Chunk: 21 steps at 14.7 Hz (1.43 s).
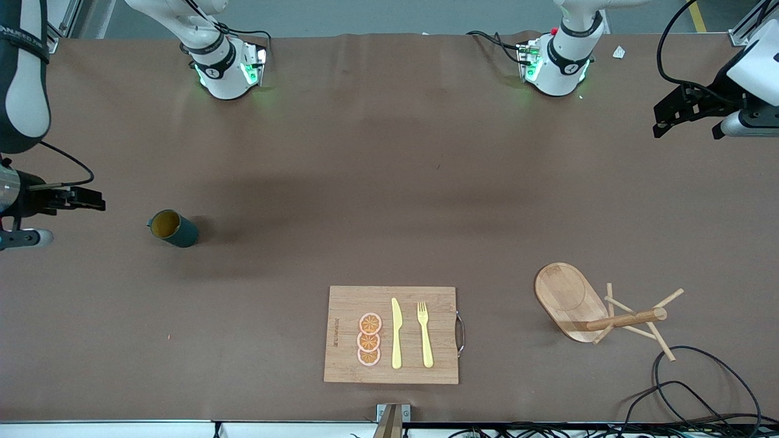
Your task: Transfer cup from left to right arm and place
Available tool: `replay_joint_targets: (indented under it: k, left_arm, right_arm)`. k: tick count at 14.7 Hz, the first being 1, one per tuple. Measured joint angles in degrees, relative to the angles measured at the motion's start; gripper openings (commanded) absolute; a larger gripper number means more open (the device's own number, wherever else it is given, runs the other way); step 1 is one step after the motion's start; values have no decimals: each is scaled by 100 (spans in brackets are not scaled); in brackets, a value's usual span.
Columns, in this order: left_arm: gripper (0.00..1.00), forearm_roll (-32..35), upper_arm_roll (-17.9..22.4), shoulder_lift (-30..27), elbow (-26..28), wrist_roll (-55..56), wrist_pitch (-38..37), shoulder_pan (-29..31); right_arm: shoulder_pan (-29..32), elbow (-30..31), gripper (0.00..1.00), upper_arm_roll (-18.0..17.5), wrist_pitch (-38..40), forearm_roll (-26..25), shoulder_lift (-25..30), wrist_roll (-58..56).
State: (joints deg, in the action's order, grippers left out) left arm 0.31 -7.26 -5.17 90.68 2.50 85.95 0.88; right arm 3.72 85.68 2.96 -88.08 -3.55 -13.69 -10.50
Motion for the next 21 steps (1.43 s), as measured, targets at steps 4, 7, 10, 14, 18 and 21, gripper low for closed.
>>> replay_joint_targets:
  k: [4,7,10,14,18,21]
  left_arm:
    - [100,0,0,0,0,-4,-6,0]
    - [100,0,0,0,0,-4,-7,0]
    - [100,0,-1,0,0,-4,-8,0]
    - [100,0,-1,0,0,-11,-8,0]
    - [100,0,-2,0,0,-16,-4,0]
    - [100,-1,-12,-1,-1,-16,21,-1]
  right_arm:
    - [-6,-744,100,-5,648,-1,4,109]
    - [-10,-849,100,-9,679,4,0,111]
    - [-44,-850,100,-41,782,97,-6,115]
    - [-219,-868,100,-84,883,141,-1,133]
    - [-290,-906,100,-57,991,141,86,176]
    - [-284,-914,100,-8,1100,141,201,386]
